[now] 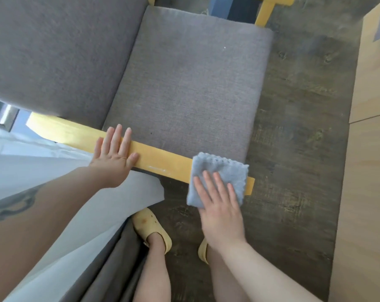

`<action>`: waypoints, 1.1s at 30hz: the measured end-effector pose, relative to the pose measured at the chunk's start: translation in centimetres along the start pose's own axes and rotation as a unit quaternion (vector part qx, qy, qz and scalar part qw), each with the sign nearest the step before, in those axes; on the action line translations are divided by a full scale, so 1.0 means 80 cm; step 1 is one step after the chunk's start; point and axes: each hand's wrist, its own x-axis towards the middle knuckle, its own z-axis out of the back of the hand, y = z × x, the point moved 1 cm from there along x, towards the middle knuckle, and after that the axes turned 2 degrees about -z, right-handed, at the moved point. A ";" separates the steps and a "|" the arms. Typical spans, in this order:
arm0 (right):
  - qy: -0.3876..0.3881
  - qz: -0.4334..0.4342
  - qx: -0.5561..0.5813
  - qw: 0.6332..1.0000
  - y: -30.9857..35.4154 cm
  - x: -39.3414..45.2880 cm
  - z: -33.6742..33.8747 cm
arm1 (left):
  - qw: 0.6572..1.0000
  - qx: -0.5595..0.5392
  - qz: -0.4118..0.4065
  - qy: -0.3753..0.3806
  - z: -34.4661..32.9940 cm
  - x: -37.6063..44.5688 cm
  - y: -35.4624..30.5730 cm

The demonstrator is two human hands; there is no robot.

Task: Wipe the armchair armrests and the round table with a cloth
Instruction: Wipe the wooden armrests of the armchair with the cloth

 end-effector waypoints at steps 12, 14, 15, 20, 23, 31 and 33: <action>0.016 -0.017 -0.014 1.000 0.034 0.003 0.003 | 0.994 -0.001 -0.065 -0.092 0.009 -0.002 0.054; 0.009 -0.082 -0.022 0.996 0.014 0.002 0.004 | 0.992 0.005 -0.074 -0.104 0.004 -0.001 0.059; 0.002 -0.141 -0.005 0.990 0.017 0.010 0.006 | 0.991 0.005 -0.075 -0.108 0.001 0.000 0.060; -0.007 -0.149 0.057 0.987 0.099 0.049 0.004 | 0.994 -0.047 -0.028 -0.091 -0.004 0.004 0.045; 0.001 -0.101 0.027 0.995 0.065 0.011 -0.003 | 0.995 -0.059 -0.033 -0.076 0.000 0.004 0.043; 0.000 -0.209 0.064 0.976 0.084 0.053 0.007 | 0.988 -0.090 -0.043 -0.116 0.000 0.000 0.045; 0.004 -0.128 0.018 0.992 0.072 0.034 0.002 | 0.988 -0.095 -0.040 -0.113 0.000 0.001 0.043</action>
